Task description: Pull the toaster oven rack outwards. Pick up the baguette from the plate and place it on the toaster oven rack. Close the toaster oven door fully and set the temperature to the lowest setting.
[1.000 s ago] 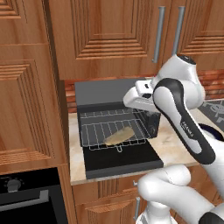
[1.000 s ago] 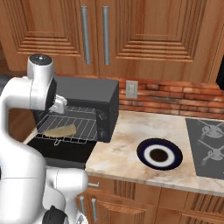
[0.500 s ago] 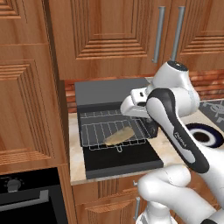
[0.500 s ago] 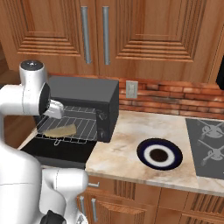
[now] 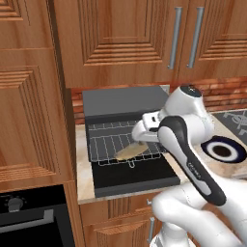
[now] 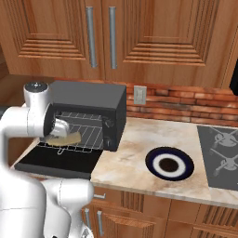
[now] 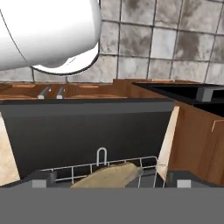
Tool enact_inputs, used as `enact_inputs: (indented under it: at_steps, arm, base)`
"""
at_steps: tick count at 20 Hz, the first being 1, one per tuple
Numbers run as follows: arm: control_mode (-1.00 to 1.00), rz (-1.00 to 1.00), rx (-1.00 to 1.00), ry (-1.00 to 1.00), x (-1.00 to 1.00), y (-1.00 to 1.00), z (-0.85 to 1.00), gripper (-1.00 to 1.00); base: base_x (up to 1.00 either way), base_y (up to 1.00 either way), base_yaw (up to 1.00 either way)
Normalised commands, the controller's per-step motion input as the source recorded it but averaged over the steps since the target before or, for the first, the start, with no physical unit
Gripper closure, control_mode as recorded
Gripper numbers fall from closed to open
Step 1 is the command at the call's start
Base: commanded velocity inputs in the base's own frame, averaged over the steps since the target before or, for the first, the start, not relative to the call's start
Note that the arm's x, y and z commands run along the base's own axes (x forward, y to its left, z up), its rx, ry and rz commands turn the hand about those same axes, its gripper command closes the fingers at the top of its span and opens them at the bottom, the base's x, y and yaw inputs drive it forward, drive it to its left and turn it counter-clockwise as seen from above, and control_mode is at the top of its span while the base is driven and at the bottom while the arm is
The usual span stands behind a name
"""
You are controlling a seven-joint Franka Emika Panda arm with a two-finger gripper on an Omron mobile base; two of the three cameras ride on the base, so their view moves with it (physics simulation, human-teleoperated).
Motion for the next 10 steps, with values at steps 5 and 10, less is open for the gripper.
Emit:
enact_inputs:
  at_steps: [5,10]
  arm:
    - [-1.00,0.00,-0.04,0.00,0.00,0.02,-0.42,-1.00]
    - [-1.00,0.00,-0.05,0.00,0.00,0.06,-0.44,-1.00]
  base:
    - [0.00,0.00,0.00]
    - [0.00,0.00,0.00]
